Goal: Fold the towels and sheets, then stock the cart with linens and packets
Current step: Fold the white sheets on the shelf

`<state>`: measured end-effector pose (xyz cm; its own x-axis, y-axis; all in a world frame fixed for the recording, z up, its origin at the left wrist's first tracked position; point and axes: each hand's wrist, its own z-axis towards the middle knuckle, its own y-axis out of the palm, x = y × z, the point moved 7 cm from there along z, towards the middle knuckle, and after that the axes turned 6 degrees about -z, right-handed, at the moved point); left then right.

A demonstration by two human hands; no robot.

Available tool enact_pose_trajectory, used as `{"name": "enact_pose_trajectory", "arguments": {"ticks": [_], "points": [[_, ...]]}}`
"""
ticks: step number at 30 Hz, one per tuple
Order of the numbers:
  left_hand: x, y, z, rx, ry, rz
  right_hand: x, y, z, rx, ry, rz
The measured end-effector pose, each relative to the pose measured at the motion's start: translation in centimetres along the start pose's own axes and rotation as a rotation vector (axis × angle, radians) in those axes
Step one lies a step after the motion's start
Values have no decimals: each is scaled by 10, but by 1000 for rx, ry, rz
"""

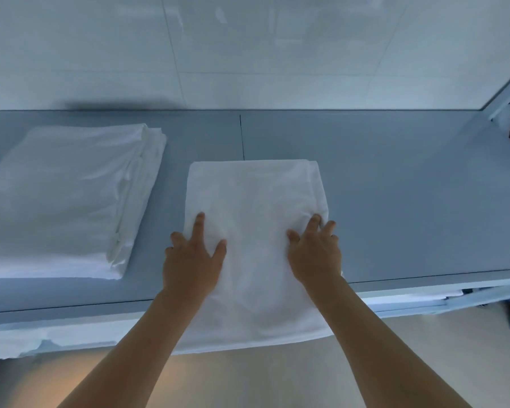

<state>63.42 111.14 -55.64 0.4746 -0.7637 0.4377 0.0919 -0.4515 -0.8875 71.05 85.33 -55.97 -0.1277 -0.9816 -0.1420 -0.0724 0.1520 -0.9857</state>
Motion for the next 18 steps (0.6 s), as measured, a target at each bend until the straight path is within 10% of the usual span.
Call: {"name": "enact_pose_trajectory", "arguments": {"ticks": [18], "points": [[-48, -129, 32, -8, 386, -327, -104, -59, -60, 125, 92, 365]]}}
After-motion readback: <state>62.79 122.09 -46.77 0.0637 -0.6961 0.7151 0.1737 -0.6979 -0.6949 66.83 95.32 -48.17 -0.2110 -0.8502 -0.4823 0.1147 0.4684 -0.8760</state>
